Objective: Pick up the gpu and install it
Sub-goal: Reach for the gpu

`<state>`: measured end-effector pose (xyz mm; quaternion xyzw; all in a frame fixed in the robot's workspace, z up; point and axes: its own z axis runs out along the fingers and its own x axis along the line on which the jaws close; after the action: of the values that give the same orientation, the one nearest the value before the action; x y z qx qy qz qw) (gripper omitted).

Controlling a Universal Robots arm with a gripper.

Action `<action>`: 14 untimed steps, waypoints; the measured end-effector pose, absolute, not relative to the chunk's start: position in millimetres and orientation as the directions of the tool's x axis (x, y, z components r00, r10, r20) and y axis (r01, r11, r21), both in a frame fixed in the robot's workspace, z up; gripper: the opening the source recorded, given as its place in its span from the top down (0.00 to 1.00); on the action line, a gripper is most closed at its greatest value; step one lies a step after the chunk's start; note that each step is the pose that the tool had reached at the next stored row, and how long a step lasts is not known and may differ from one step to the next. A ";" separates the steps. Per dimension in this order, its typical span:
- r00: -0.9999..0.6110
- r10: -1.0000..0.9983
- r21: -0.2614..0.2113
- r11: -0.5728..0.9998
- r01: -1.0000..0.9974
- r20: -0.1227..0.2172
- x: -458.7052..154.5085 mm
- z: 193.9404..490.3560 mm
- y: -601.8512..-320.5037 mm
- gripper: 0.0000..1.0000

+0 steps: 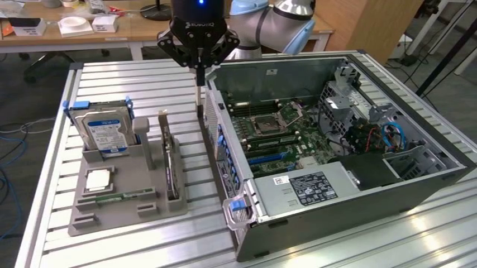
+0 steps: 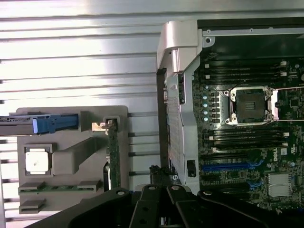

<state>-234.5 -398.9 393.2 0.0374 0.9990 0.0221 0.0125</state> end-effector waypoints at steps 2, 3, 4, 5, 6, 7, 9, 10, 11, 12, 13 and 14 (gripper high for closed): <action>-0.997 0.075 0.045 0.996 0.074 -0.023 -236.9 393.2 -398.9 0.89; -0.997 0.075 0.045 0.996 0.074 -0.023 -238.1 393.2 -398.9 0.89; -0.997 0.075 0.045 0.996 0.074 -0.023 -239.3 393.2 -398.9 0.89; -0.997 0.075 0.045 0.996 0.074 -0.023 -240.6 393.2 -399.0 0.89; -0.997 0.075 0.045 0.996 0.074 -0.023 -241.8 393.2 -399.0 0.89; -0.997 0.075 0.045 0.996 0.074 -0.023 -243.1 393.2 -399.0 0.89; -0.997 0.075 0.045 0.996 0.074 -0.023 -245.8 393.2 -399.0 0.89; -0.997 0.075 0.045 0.996 0.074 -0.023 -247.0 393.2 -399.0 0.89; -0.997 0.075 0.045 0.996 0.074 -0.023 -248.3 393.2 -399.0 0.89; -0.997 0.075 0.045 0.996 0.074 -0.023 -249.6 393.2 -399.0 0.89; -0.997 0.075 0.045 0.996 0.074 -0.023 -251.0 393.2 -399.0 0.89; -0.997 0.075 0.045 0.996 0.074 -0.023 -252.3 393.1 -399.0 0.89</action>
<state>-252.3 -399.0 393.1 0.0374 0.9990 0.0221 0.0125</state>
